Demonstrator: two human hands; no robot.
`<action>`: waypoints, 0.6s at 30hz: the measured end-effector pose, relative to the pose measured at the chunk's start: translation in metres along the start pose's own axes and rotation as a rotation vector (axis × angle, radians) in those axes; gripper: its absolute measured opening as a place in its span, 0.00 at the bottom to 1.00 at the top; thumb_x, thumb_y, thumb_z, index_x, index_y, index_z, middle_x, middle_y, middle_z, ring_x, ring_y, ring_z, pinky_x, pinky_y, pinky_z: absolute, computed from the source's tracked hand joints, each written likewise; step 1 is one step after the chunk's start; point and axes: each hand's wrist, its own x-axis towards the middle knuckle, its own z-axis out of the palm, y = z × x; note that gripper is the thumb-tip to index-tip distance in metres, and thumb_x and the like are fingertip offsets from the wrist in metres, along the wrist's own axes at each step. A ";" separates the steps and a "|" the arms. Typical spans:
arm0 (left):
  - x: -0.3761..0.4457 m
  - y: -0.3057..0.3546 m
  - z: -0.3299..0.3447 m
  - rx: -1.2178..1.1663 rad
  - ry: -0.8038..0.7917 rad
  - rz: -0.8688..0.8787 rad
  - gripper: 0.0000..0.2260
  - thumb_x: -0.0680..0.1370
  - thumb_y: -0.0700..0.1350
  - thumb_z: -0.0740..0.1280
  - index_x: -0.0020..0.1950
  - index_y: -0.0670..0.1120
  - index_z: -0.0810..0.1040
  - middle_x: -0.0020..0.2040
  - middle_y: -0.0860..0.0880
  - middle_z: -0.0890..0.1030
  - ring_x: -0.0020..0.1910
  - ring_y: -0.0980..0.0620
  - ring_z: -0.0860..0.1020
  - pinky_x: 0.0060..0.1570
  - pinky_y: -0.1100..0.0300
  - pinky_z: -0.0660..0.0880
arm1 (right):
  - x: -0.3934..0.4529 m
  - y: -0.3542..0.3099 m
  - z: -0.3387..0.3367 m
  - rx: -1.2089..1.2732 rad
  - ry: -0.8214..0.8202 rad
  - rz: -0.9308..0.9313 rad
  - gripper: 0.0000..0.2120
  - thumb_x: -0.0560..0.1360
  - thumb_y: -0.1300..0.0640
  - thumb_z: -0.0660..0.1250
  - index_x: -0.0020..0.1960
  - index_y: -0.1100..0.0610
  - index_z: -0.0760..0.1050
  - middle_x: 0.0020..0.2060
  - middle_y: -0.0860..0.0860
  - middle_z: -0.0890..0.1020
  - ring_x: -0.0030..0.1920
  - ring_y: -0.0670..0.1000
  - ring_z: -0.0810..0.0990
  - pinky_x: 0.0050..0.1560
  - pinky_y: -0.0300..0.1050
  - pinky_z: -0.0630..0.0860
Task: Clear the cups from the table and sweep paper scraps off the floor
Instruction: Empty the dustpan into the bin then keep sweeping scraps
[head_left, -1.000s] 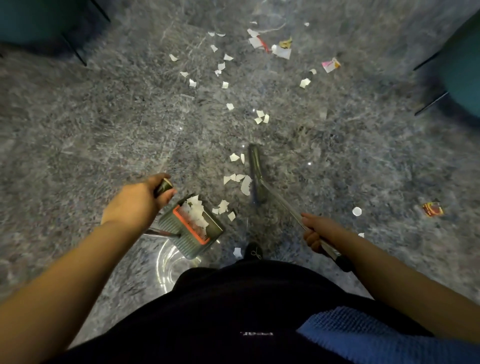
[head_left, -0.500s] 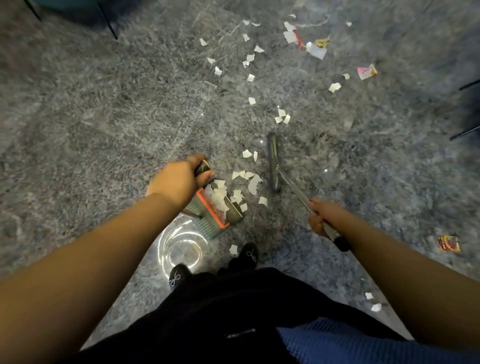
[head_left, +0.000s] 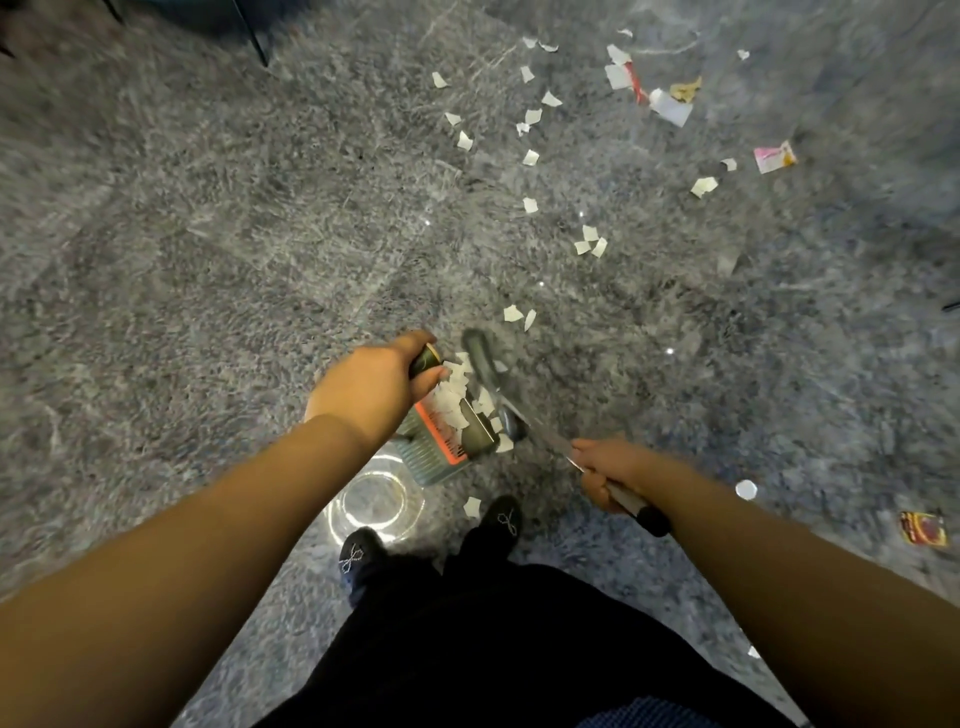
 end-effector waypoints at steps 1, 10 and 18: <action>0.000 -0.002 0.000 0.001 0.000 -0.001 0.22 0.79 0.61 0.61 0.71 0.57 0.69 0.55 0.45 0.81 0.52 0.42 0.79 0.48 0.50 0.77 | 0.000 0.002 0.004 0.019 -0.032 0.032 0.20 0.84 0.58 0.54 0.75 0.50 0.61 0.21 0.51 0.68 0.18 0.47 0.62 0.18 0.35 0.63; 0.007 -0.022 -0.008 0.031 0.049 -0.012 0.23 0.78 0.64 0.59 0.70 0.57 0.69 0.51 0.44 0.82 0.50 0.41 0.80 0.41 0.54 0.73 | -0.022 0.015 -0.006 0.054 -0.044 0.035 0.21 0.84 0.57 0.52 0.76 0.47 0.59 0.21 0.49 0.67 0.18 0.45 0.62 0.18 0.35 0.62; 0.000 -0.019 -0.008 0.015 0.044 0.001 0.23 0.78 0.63 0.60 0.71 0.58 0.69 0.55 0.45 0.82 0.53 0.41 0.80 0.45 0.53 0.75 | -0.008 -0.013 -0.002 -0.043 0.113 -0.142 0.23 0.83 0.59 0.55 0.77 0.50 0.58 0.22 0.52 0.70 0.17 0.46 0.66 0.18 0.35 0.65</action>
